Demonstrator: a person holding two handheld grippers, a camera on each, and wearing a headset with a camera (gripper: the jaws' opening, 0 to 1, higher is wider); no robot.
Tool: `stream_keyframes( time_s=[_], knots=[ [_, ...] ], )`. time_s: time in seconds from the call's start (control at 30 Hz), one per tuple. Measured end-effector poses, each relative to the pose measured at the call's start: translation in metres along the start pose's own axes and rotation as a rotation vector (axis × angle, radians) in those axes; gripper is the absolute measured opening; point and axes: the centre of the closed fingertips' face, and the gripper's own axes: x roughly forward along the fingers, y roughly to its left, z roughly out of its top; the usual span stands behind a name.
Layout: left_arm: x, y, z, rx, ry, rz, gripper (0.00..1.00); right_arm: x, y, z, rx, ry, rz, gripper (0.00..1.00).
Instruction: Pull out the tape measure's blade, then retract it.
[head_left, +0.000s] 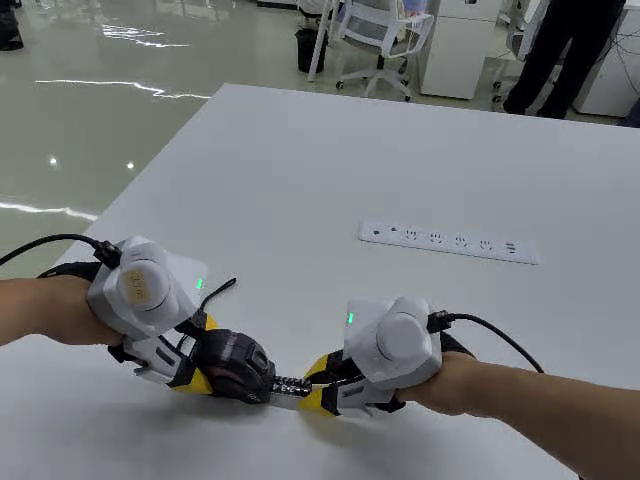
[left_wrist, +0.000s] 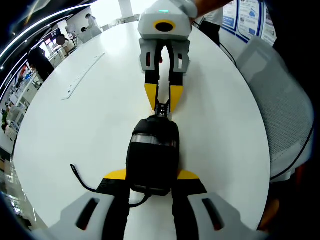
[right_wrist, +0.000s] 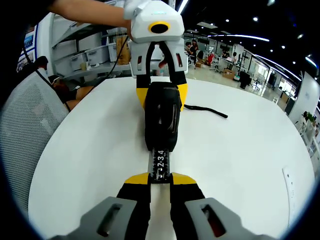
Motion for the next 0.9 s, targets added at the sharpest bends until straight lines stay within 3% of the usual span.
stream_keyframes(
  time_s=[0.9],
  knots=[
    [-0.0003,0.0007,-0.0014,-0.004,0.002,0.0,0.27,-0.0063,-0.0012,-0.0047,-0.006,0.004,0.0,0.13]
  ],
)
